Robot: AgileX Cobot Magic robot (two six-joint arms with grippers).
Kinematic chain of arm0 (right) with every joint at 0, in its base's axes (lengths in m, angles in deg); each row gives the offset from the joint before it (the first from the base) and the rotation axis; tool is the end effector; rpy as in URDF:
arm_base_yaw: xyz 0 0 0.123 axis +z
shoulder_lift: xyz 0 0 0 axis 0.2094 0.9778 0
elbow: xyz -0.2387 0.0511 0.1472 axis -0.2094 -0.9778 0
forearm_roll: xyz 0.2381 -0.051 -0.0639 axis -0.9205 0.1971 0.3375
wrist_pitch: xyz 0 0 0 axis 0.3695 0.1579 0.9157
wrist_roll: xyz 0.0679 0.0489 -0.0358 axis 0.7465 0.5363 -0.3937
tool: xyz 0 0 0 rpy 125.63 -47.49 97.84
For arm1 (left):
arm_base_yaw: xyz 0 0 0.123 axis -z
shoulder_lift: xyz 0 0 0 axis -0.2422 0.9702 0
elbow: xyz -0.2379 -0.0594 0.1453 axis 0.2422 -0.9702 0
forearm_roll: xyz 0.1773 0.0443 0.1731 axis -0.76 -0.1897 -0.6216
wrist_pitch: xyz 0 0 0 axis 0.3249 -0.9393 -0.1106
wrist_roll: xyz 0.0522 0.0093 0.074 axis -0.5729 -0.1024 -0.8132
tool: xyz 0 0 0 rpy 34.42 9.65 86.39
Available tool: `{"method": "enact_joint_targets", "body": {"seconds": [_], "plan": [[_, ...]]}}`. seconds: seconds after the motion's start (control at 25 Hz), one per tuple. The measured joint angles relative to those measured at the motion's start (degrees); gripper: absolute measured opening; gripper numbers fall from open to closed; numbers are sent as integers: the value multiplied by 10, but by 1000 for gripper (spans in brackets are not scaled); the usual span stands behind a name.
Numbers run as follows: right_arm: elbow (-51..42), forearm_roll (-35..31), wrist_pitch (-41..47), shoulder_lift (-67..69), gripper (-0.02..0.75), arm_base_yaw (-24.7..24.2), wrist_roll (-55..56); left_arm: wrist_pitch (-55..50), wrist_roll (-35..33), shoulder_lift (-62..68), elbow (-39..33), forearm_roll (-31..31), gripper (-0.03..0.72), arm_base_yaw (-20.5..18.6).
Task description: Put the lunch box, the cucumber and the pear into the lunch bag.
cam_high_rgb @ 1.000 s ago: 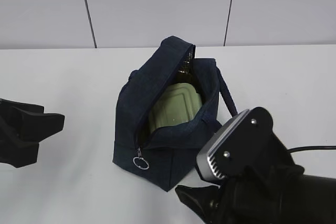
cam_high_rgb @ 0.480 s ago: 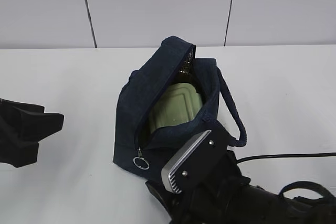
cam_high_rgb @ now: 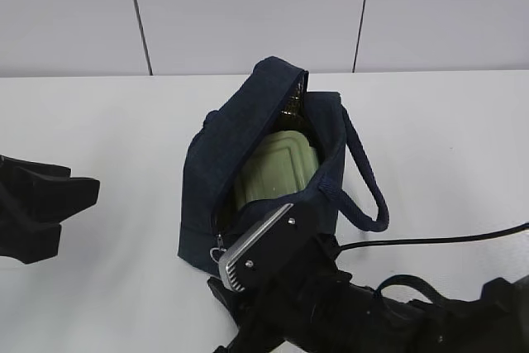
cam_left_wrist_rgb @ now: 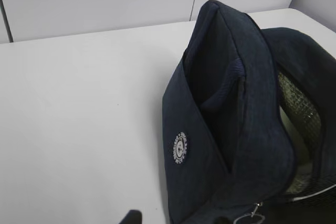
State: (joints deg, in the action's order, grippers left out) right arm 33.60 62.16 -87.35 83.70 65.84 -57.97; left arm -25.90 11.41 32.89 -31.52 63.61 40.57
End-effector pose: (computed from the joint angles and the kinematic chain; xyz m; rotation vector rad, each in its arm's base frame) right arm 0.1934 0.2377 0.1121 -0.8246 1.9037 0.4176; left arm 0.1597 -0.0940 0.2410 0.4986 2.0916 -0.4637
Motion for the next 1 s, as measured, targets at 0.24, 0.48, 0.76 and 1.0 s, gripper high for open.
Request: {"method": "enact_joint_targets", "body": {"seconds": [0.24,0.48,0.76,1.0], "plan": [[24,-34,7,26,354,0,0,0,0,0,0,0,251,0],[37,-22,19,39,354,0,0,0,0,0,0,0,244,0],[40,-15,28,41,309,0,0,0,0,0,0,0,242,0],[41,-15,27,41,242,-1,0,0,0,0,0,0,242,0]]}}
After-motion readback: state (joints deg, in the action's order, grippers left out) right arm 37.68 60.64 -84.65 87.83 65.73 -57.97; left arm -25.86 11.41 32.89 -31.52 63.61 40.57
